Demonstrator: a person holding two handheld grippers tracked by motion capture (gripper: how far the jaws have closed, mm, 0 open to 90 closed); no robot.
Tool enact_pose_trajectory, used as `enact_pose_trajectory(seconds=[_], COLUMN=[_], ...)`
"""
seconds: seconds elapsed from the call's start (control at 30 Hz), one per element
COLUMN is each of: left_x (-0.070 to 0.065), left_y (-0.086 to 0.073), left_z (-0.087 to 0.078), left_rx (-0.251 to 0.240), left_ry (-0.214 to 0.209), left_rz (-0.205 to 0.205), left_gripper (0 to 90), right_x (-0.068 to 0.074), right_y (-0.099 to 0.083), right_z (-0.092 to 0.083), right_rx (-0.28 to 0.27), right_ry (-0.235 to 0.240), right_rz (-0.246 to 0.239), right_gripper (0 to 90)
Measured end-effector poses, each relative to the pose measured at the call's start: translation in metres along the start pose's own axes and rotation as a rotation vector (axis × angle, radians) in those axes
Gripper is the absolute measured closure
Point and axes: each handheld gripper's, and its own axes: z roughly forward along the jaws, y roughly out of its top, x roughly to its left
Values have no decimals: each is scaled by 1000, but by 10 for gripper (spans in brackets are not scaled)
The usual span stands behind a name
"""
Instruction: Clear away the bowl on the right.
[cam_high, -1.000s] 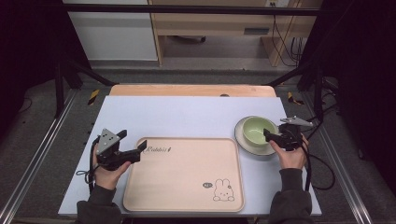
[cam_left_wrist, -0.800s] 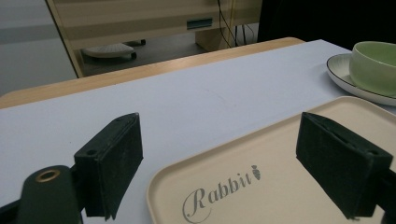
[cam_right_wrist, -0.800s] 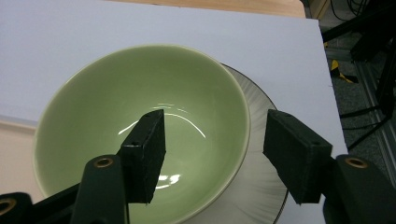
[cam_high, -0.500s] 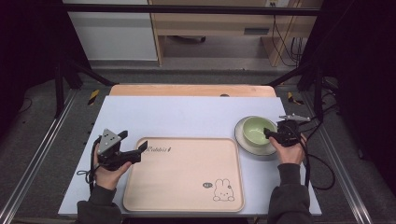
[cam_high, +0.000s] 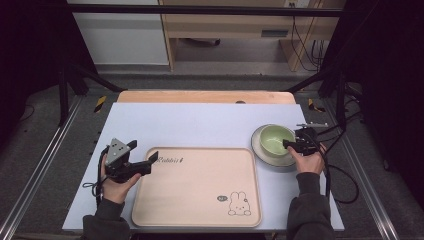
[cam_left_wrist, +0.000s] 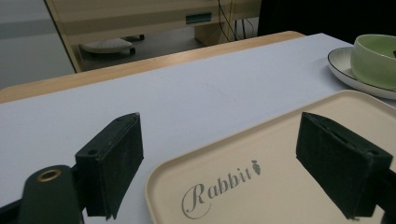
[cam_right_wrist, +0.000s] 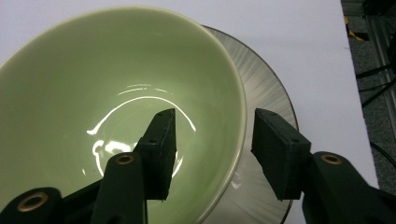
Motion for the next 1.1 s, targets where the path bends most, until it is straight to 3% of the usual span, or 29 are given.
enact_pose_trajectory(seconds=[0.17, 0.3, 0.43, 0.53, 0.7, 0.73, 0.93, 1.03, 1.1], left_x=[1, 1, 1, 1, 1, 1, 1, 2, 2], left_y=[0, 0, -1, -1, -1, -1, -1, -1, -1], left_z=[0, 0, 1, 1, 1, 1, 1, 1, 1], left_rx=[1, 2, 7, 10, 9, 10, 10, 10, 12], left_ry=[1, 2, 2, 3, 4, 3, 4, 6, 7], left_rz=[-2, -2, -1, -1, -1, -2, -3, -4, -4], left_gripper=[145, 145, 147, 147, 148, 148, 149, 150, 151], right_x=[-2, -3, -5, -4, -7, -7, -7, -8, -8], right_y=[0, 0, 0, 1, 0, 1, 1, 3, 3], right_z=[5, 8, 10, 12, 14, 14, 16, 15, 16], right_rx=[15, 31, 44, 64, 63, 74, 80, 91, 91], right_ry=[0, 10, 17, 26, 19, 33, 39, 47, 42], right_rz=[-3, 35, 39, 80, 62, 80, 84, 125, 127], right_gripper=[552, 577, 631, 658, 699, 722, 774, 787, 798])
